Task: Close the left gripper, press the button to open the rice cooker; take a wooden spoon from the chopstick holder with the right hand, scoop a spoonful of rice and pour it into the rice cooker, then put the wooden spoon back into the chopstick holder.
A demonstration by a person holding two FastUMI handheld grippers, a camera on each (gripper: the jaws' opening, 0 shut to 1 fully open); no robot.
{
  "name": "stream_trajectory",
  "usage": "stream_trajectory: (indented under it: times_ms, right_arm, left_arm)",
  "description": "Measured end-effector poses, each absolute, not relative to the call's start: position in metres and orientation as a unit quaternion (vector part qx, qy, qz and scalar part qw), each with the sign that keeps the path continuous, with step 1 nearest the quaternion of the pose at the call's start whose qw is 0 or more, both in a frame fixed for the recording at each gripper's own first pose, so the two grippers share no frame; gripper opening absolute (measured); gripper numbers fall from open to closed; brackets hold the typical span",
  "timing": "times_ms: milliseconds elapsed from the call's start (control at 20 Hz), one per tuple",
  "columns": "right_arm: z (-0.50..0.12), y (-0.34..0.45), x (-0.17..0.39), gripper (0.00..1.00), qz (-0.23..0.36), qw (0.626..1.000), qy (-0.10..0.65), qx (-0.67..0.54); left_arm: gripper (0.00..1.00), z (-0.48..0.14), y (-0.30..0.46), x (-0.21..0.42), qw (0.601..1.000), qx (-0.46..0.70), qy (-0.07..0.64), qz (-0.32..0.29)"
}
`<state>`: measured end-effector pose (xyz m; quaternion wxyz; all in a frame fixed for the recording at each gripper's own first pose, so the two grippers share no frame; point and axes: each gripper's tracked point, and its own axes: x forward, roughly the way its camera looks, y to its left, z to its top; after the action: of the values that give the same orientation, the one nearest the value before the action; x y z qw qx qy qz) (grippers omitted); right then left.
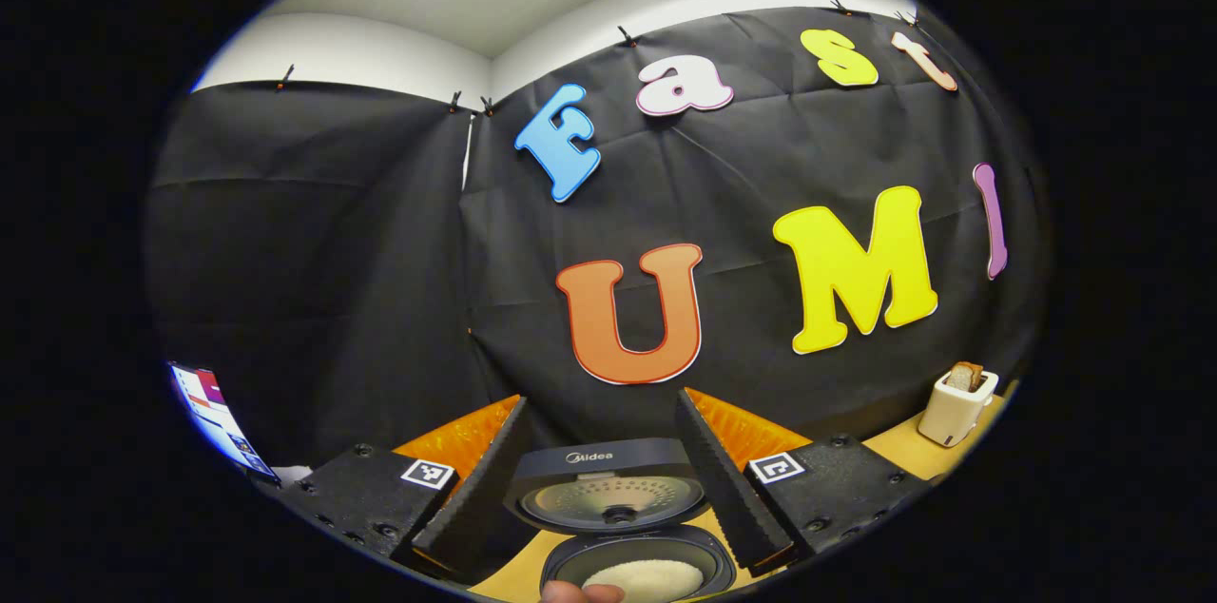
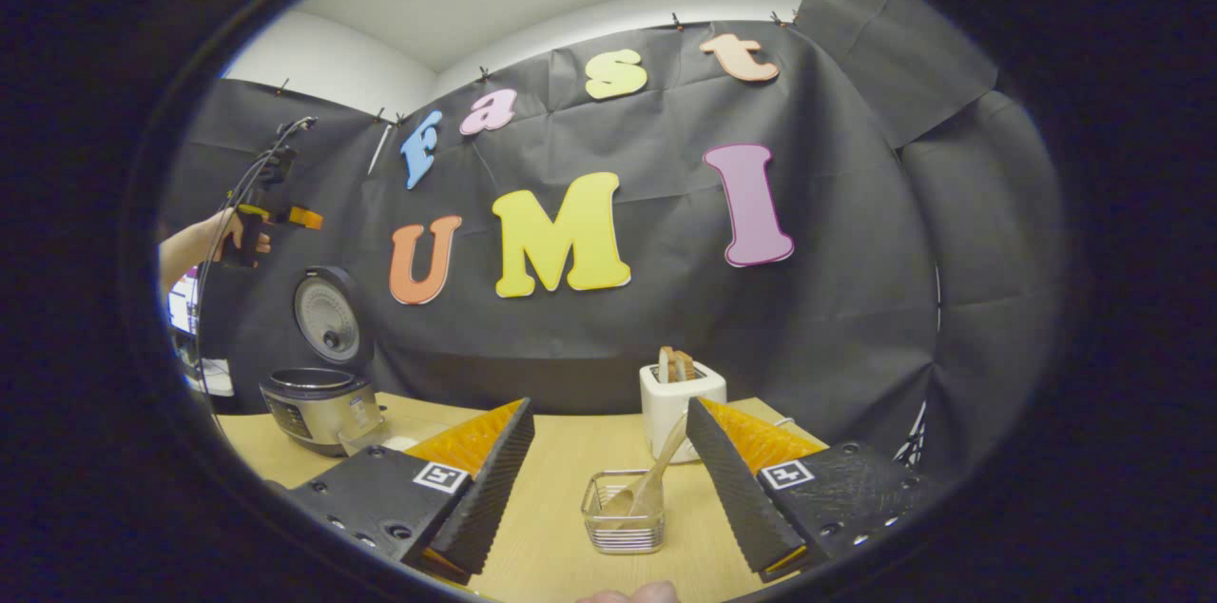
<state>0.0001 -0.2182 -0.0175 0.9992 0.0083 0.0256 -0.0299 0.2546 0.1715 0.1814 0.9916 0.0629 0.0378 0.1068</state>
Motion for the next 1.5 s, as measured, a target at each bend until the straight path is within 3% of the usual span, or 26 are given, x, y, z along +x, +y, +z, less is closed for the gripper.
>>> stream_trajectory:
  times_ms: [300, 400, 850, 900, 1350, 1400, 1500]
  right_arm:
    - [-0.037, -0.207, -0.02, 0.92, -0.021, 0.999, 0.039, 0.031]
    - [-0.043, -0.212, -0.023, 0.95, -0.026, 0.997, 0.045, 0.052]
    - [-0.052, -0.208, -0.018, 0.92, -0.027, 0.996, 0.056, 0.071]
    - [-0.051, -0.206, -0.016, 0.95, -0.024, 0.996, 0.055, 0.069]
    - [-0.052, -0.181, -0.017, 0.95, -0.002, 0.996, 0.059, 0.061]
    - [-0.051, -0.176, -0.018, 0.92, 0.004, 0.996, 0.059, 0.064]
    - [-0.05, -0.168, -0.021, 0.95, 0.012, 0.996, 0.057, 0.064]
  left_arm:
    - [0.98, 0.145, 0.196, 0.301, 0.988, 0.02, 0.081, 0.133]
    - [0.98, 0.133, 0.201, 0.311, 0.987, 0.012, 0.09, 0.136]
    - [0.99, 0.107, 0.206, 0.327, 0.985, 0.014, 0.118, 0.129]
    - [0.99, 0.106, 0.206, 0.326, 0.984, 0.016, 0.123, 0.128]
    - [1.0, 0.096, 0.193, 0.284, 0.983, 0.022, 0.153, 0.102]
    - [1.0, 0.094, 0.191, 0.275, 0.983, 0.023, 0.153, 0.099]
    - [1.0, 0.089, 0.184, 0.257, 0.984, 0.023, 0.149, 0.092]
